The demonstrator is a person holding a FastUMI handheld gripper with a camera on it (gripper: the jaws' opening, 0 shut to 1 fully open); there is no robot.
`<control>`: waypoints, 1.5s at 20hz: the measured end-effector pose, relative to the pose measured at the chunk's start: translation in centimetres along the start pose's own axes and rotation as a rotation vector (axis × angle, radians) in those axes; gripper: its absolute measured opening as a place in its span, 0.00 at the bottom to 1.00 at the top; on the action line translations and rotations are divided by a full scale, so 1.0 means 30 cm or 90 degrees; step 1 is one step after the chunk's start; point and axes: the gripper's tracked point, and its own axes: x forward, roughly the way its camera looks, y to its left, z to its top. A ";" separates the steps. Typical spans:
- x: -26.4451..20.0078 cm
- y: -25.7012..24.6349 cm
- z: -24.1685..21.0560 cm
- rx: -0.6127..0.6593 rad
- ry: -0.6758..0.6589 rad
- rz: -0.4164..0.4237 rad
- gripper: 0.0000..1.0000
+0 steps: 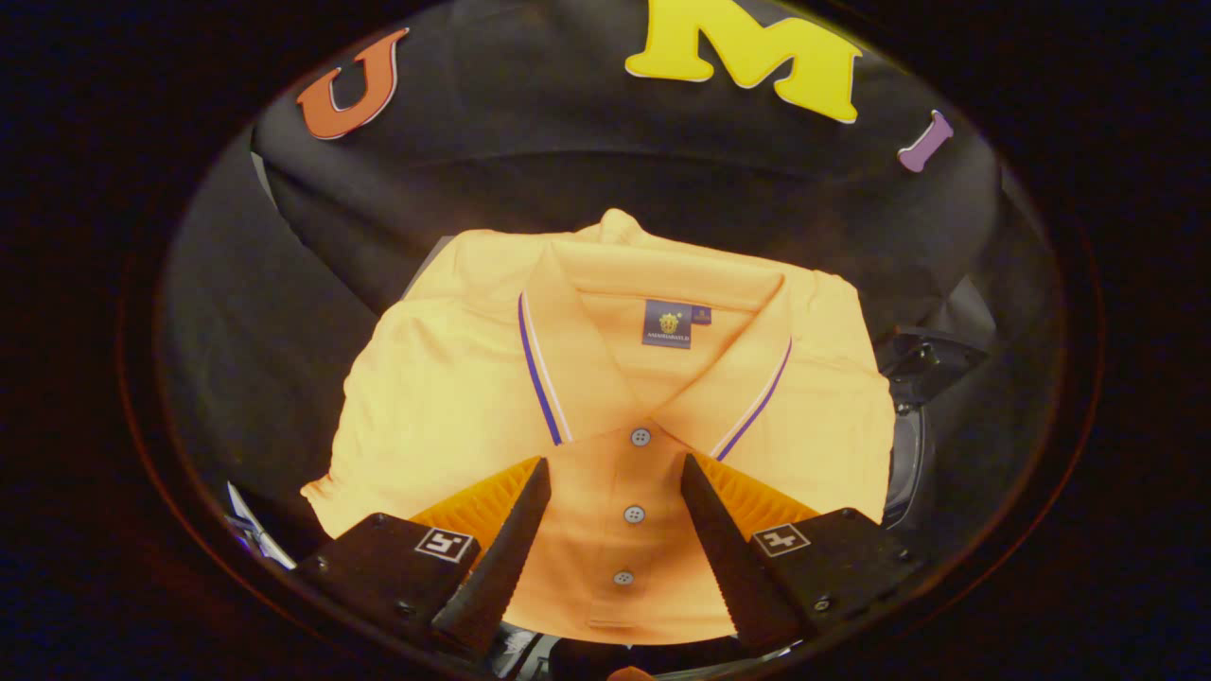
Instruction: Put the clothes into the washing machine and then close the washing machine lid.
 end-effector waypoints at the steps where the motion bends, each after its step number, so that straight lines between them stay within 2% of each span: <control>1: -0.007 -0.003 0.003 0.000 0.000 0.000 0.92; 4: 0.001 -0.004 0.015 0.005 -0.035 0.002 0.89; 5: -0.003 -0.001 0.010 0.001 -0.052 0.004 0.79; 7: -0.001 -0.003 0.009 -0.006 -0.064 0.010 0.69; 13: 0.000 -0.026 0.030 0.022 -0.061 0.045 0.24; 16: 0.010 -0.035 0.029 0.013 -0.040 0.081 0.12; 21: -0.007 -0.042 0.036 0.092 -0.021 0.170 0.08; 30: -0.098 -0.057 0.074 0.067 -0.072 0.183 0.07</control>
